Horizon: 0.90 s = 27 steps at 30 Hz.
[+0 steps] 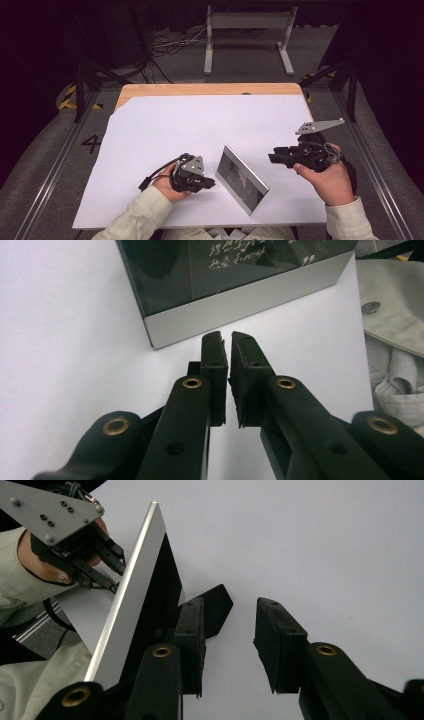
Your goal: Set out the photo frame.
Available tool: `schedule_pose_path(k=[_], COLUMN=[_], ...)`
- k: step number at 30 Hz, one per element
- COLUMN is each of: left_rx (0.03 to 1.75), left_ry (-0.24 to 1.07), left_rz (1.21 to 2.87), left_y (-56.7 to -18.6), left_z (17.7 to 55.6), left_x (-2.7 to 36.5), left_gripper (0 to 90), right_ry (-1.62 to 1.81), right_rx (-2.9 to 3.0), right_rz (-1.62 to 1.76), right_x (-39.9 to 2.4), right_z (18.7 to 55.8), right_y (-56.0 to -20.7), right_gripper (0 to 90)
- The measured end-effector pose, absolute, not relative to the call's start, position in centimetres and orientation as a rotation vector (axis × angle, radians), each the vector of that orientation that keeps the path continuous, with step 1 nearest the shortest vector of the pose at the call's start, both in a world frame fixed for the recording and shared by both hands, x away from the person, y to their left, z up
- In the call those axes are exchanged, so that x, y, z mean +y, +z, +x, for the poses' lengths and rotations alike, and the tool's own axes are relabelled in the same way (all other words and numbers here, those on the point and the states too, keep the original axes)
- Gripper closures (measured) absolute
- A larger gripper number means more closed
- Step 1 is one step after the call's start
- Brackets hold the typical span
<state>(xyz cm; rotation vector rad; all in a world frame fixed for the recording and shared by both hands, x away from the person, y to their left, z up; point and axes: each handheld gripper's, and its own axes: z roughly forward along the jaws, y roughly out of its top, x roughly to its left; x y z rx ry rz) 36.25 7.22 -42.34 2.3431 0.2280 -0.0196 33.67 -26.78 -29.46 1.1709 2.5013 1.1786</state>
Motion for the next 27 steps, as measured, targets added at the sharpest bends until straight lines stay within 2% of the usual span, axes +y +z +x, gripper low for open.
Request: schedule_pose_path(k=[27], left_rx=[0.272], left_ry=[-0.012], left_rz=[2.336], left_y=[-42.5], left_z=[36.8], left_x=[8.1], left_gripper=[84.1], right_ry=[1.206], right_rx=[2.538], right_rz=[1.14], right_x=[-23.3], right_z=[31.8], right_y=[-28.2], right_gripper=[56.7])
